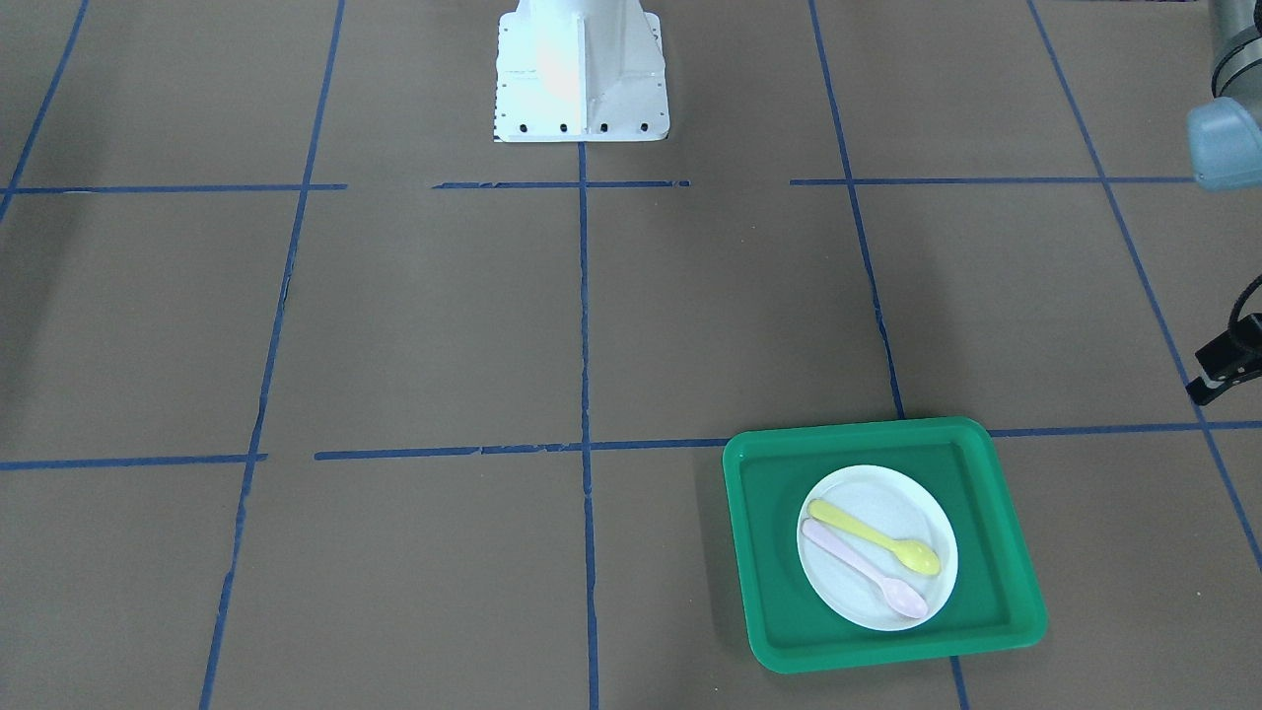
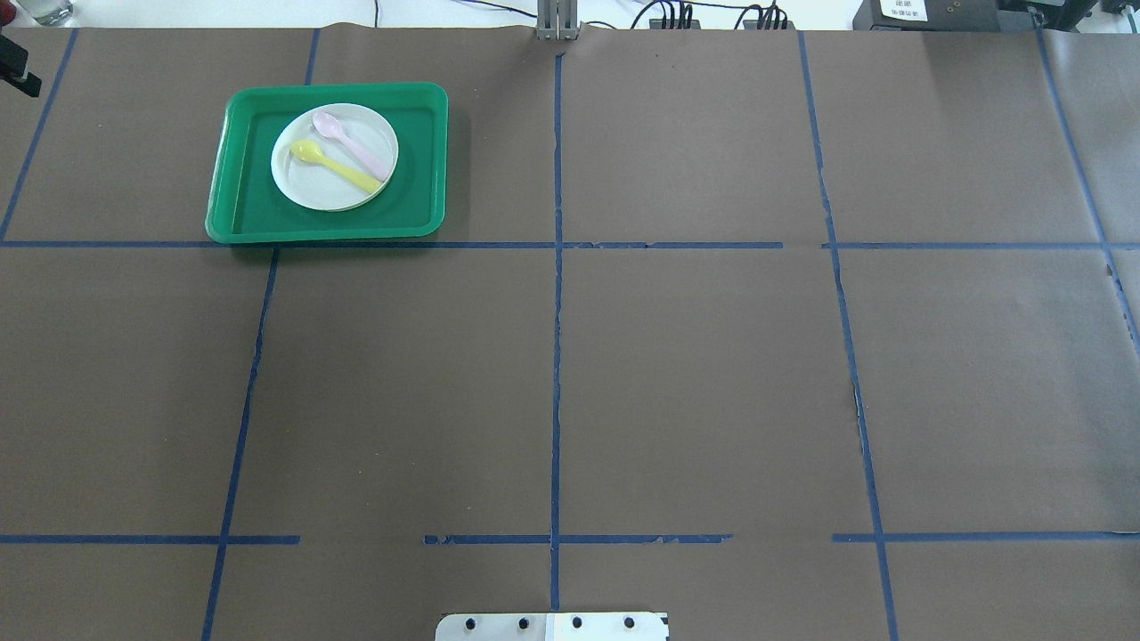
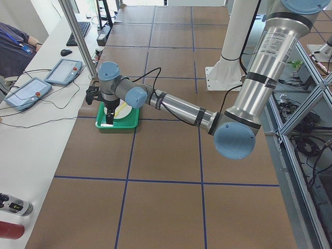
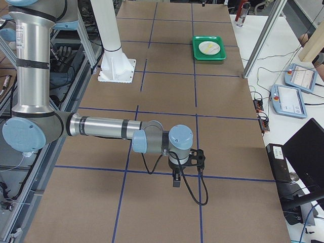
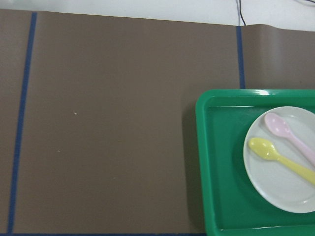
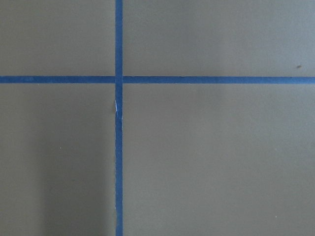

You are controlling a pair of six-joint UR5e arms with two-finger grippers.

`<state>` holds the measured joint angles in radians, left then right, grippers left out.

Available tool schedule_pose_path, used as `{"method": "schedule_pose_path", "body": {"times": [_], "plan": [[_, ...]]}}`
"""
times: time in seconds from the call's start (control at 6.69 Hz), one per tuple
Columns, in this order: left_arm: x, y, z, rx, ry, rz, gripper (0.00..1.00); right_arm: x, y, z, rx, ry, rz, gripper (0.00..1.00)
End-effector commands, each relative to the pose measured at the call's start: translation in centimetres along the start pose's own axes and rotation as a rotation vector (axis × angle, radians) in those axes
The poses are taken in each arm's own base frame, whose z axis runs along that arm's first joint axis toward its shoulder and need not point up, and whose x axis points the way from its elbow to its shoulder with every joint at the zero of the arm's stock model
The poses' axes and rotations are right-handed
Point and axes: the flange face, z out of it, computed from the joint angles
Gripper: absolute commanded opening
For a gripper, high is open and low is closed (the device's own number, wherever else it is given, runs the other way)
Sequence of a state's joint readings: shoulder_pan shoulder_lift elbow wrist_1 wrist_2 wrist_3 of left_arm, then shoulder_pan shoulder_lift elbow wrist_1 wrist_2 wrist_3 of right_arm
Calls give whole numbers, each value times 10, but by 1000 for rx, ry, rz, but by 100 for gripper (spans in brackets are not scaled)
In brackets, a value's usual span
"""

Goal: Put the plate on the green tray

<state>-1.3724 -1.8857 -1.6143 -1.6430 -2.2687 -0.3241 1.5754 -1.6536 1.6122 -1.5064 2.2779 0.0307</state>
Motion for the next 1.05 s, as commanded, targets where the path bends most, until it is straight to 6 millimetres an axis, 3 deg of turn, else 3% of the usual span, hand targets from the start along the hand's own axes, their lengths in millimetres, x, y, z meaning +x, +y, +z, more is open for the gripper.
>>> {"method": "schedule_pose_path", "body": {"times": [0.0,0.15,0.3,0.6,0.9], "plan": [[-74,47,7,-64,-45,167,100,0,0,0,0,0,0,100],[-133,93,11,-95,-51,163,100,0,0,0,0,0,0,100],[-166,136,30,-123,-51,132,100,0,0,0,0,0,0,100],[-206,194,40,-130,-49,81,100,0,0,0,0,0,0,100],[-213,204,41,-139,-25,38,100,0,0,0,1,0,-1,100]]}}
